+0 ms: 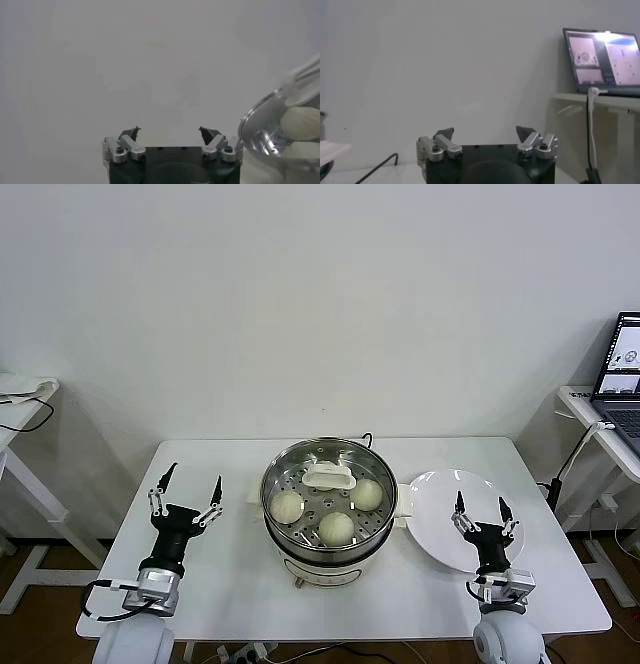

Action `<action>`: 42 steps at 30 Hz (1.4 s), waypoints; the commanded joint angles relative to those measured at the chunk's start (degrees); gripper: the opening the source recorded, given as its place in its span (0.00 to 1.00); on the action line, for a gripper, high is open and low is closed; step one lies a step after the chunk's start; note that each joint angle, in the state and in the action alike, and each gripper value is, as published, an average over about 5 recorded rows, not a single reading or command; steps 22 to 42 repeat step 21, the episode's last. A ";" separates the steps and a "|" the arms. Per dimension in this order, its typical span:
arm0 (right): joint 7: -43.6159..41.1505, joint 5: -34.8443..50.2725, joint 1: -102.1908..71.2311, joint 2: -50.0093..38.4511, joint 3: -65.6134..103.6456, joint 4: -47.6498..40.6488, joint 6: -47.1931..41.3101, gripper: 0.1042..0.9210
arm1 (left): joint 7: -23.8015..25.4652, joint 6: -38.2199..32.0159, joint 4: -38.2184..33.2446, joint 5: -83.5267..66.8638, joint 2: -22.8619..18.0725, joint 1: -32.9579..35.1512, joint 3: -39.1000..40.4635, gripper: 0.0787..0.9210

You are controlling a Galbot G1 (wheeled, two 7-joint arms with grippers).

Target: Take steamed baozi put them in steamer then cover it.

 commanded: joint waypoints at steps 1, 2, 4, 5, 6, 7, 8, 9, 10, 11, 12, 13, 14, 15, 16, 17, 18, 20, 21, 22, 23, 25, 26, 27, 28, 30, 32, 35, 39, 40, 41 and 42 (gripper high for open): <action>-1.60 0.67 -3.27 0.64 0.40 1.50 0.58 0.88 | 0.32 -6.54 3.26 -13.11 0.40 2.64 -4.46 0.88; -1.63 0.55 -3.41 0.67 0.41 1.48 0.65 0.88 | 0.34 -6.72 3.30 -12.78 0.43 2.74 -4.38 0.88; -1.65 0.44 -3.65 0.65 0.46 1.37 0.79 0.88 | 0.36 -7.17 3.40 -12.12 0.47 2.91 -4.31 0.88; -1.68 0.41 -3.75 0.63 0.48 1.29 0.88 0.88 | 0.37 -7.43 3.47 -11.85 0.48 2.97 -4.30 0.88; -1.75 0.36 -3.83 0.61 0.50 1.20 1.00 0.88 | 0.37 -7.67 3.59 -11.60 0.49 3.00 -4.31 0.88; -1.84 0.29 -3.89 0.58 0.52 1.08 1.15 0.88 | 0.38 -7.93 3.76 -11.35 0.51 3.01 -4.32 0.88; -1.93 0.21 -3.92 0.56 0.52 0.96 1.29 0.88 | 0.37 -8.20 3.95 -11.17 0.53 3.01 -4.30 0.88; -2.07 0.08 -3.90 0.55 0.50 0.77 1.49 0.88 | 0.34 -8.42 4.15 -11.01 0.54 2.99 -4.28 0.88; -2.19 -0.05 -3.83 0.56 0.49 0.54 1.68 0.88 | 0.30 -8.60 4.34 -10.89 0.53 2.96 -4.26 0.88; -2.29 -0.18 -3.72 0.60 0.47 0.30 1.83 0.88 | 0.23 -8.74 4.52 -10.80 0.48 2.94 -4.23 0.88; -2.41 -0.26 -3.58 0.69 0.46 0.07 1.95 0.88 | 0.15 -8.82 4.64 -10.73 0.40 2.93 -4.19 0.88; -2.53 -0.34 -3.45 0.78 0.46 -0.13 2.06 0.88 | 0.07 -8.84 4.73 -10.69 0.31 2.94 -4.15 0.88; -2.65 -0.36 -3.34 0.89 0.46 -0.27 2.14 0.88 | 0.02 -8.85 4.77 -10.64 0.22 2.97 -4.09 0.88; -2.79 -0.38 -3.29 0.99 0.46 -0.37 2.24 0.88 | -0.02 -8.87 4.80 -10.57 0.13 3.02 -4.01 0.88; -2.95 -0.39 -3.27 1.10 0.47 -0.41 2.36 0.88 | -0.03 -8.90 4.79 -10.47 0.08 3.07 -3.93 0.88; -3.09 -0.39 -3.29 1.20 0.48 -0.40 2.47 0.88 | -0.01 -8.93 4.76 -10.38 0.04 3.12 -3.87 0.88; -3.23 -0.38 -3.34 1.31 0.50 -0.37 2.56 0.88 | 0.01 -8.92 4.72 -10.26 0.02 3.16 -3.80 0.88; -3.41 -0.39 -3.41 1.47 0.54 -0.31 2.68 0.88 | 0.05 -8.91 4.65 -10.03 0.01 3.22 -3.72 0.88; -3.46 -0.38 -3.44 1.53 0.56 -0.28 2.70 0.88 | 0.07 -8.89 4.62 -9.94 0.02 3.23 -3.70 0.88; -3.46 -0.38 -3.44 1.53 0.56 -0.28 2.70 0.88 | 0.07 -8.89 4.62 -9.94 0.02 3.23 -3.70 0.88; -3.46 -0.38 -3.44 1.53 0.56 -0.28 2.70 0.88 | 0.07 -8.89 4.62 -9.94 0.02 3.23 -3.70 0.88; -3.46 -0.38 -3.44 1.53 0.56 -0.28 2.70 0.88 | 0.07 -8.89 4.62 -9.94 0.02 3.23 -3.70 0.88; -3.46 -0.38 -3.44 1.53 0.56 -0.28 2.70 0.88 | 0.07 -8.89 4.62 -9.94 0.02 3.23 -3.70 0.88; -3.46 -0.38 -3.44 1.53 0.56 -0.28 2.70 0.88 | 0.07 -8.89 4.62 -9.94 0.02 3.23 -3.70 0.88; -3.46 -0.38 -3.44 1.53 0.56 -0.28 2.70 0.88 | 0.07 -8.89 4.62 -9.94 0.02 3.23 -3.70 0.88; -3.46 -0.38 -3.44 1.53 0.56 -0.28 2.70 0.88 | 0.07 -8.89 4.62 -9.94 0.02 3.23 -3.70 0.88; -3.46 -0.38 -3.44 1.53 0.56 -0.28 2.70 0.88 | 0.07 -8.89 4.62 -9.94 0.02 3.23 -3.70 0.88; -3.46 -0.38 -3.44 1.53 0.56 -0.28 2.70 0.88 | 0.07 -8.89 4.62 -9.94 0.02 3.23 -3.70 0.88; -3.46 -0.38 -3.44 1.53 0.56 -0.28 2.70 0.88 | 0.07 -8.89 4.62 -9.94 0.02 3.23 -3.70 0.88; -3.46 -0.38 -3.44 1.53 0.56 -0.28 2.70 0.88 | 0.07 -8.89 4.62 -9.94 0.02 3.23 -3.70 0.88; -3.46 -0.38 -3.44 1.53 0.56 -0.28 2.70 0.88 | 0.07 -8.89 4.62 -9.94 0.02 3.23 -3.70 0.88; -3.46 -0.38 -3.44 1.53 0.56 -0.28 2.70 0.88 | 0.07 -8.89 4.62 -9.94 0.02 3.23 -3.70 0.88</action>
